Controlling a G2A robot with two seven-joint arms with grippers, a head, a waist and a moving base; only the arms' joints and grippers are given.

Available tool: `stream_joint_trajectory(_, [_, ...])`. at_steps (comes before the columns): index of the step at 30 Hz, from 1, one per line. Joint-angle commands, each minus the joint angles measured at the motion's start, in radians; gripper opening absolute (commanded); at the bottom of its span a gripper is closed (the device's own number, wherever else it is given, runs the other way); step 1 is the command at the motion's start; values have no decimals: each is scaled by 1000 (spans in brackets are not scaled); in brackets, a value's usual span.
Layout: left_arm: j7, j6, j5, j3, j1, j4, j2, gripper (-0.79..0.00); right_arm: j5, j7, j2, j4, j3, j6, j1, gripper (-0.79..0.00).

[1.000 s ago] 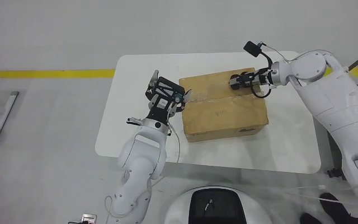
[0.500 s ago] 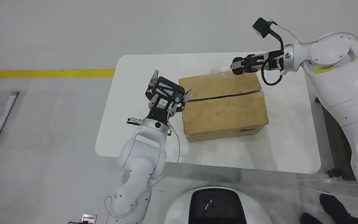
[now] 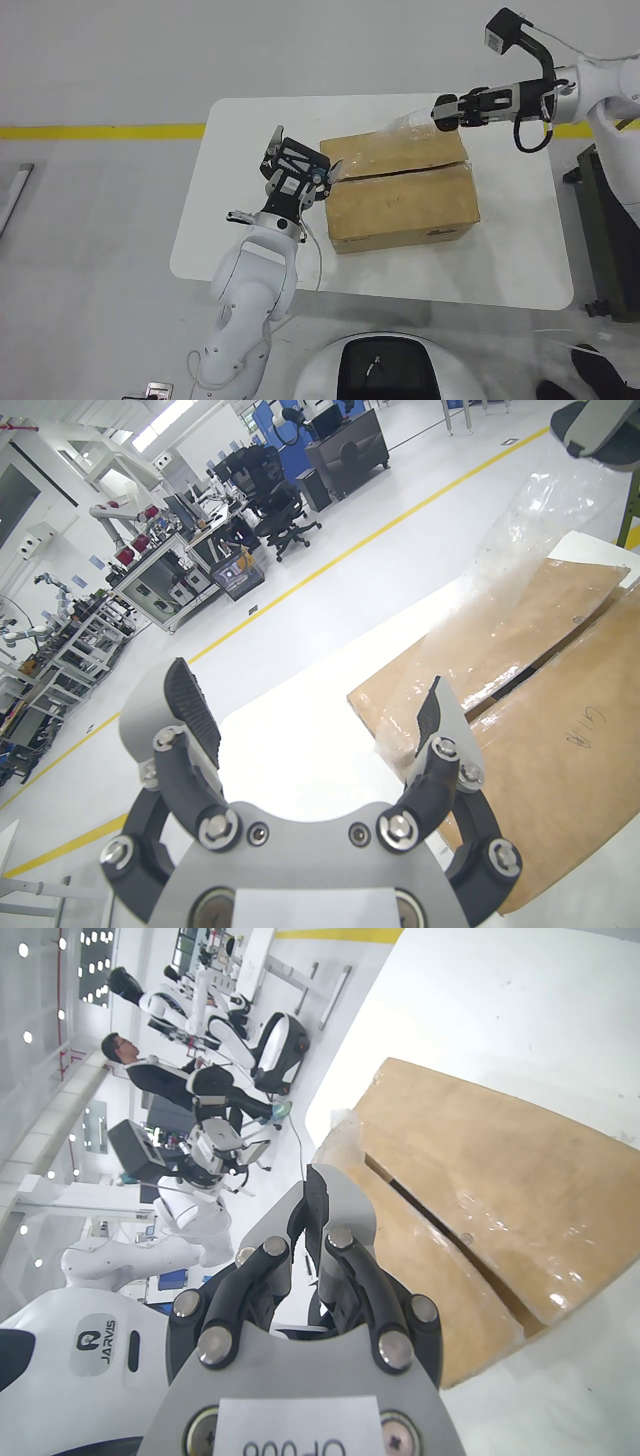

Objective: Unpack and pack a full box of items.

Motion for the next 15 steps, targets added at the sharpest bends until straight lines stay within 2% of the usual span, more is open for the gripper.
stream_joint_trajectory(1, [-3,-19,4,-13,24,-16,4,0,30,-2,4,-22,15,22,-13,-785])
stream_joint_trajectory(8, [-34,-13,31,-31,81,-49,8,0,48,15,21,-70,44,51,-39,-785])
stream_joint_trajectory(15, [-32,6,43,-10,66,-40,4,0,-62,98,53,-95,74,33,-94,-785])
